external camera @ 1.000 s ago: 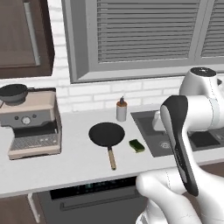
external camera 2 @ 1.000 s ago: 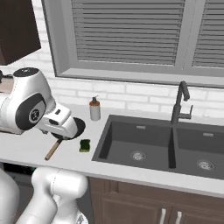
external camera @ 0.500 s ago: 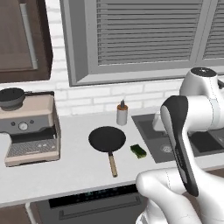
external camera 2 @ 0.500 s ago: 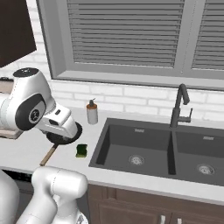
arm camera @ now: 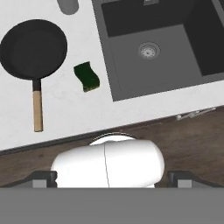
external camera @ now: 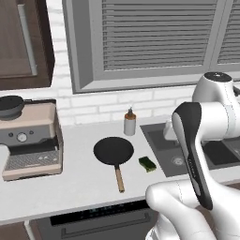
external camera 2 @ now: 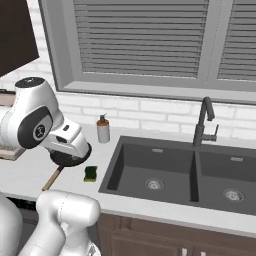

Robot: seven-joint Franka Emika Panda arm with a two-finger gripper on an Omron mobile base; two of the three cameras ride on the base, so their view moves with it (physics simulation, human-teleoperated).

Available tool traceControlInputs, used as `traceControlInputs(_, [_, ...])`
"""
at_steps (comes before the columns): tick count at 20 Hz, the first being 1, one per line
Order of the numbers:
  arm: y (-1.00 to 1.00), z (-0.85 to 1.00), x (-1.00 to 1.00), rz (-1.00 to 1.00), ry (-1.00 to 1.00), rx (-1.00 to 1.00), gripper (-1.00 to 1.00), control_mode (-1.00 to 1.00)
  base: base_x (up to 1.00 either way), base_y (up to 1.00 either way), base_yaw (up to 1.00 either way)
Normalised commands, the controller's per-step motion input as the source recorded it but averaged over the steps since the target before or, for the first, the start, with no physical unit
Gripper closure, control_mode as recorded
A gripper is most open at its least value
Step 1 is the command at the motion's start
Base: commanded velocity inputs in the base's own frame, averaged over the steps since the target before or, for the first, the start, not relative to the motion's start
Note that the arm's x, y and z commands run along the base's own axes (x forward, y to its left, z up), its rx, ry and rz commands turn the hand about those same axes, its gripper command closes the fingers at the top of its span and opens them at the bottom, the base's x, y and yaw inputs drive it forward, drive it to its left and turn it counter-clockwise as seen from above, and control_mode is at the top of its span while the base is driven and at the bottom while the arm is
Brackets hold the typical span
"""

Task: Pick the pan and sponge and place them into the sink. Then turn on the water.

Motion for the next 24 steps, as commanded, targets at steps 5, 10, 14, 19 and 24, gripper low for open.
traceControlInputs(5, [0.00,0.00,0.00,0.00,0.00,0.00,-1.00,1.00,0.26,-0.32,0.00])
traceControlInputs(10, [0.00,0.00,0.00,0.00,0.00,0.00,-1.00,1.00,0.23,-0.27,0.00])
traceControlInputs(14, [0.09,-0.13,0.00,0.00,0.01,0.01,-1.00,-1.00,0.12,-0.03,0.00])
traceControlInputs(19, [0.86,-0.74,0.07,0.01,0.06,0.01,-1.00,-1.00,0.00,0.00,0.00])
traceControlInputs(24, [1.00,-0.81,0.20,0.00,0.15,0.02,-1.00,-1.00,0.00,0.00,0.00])
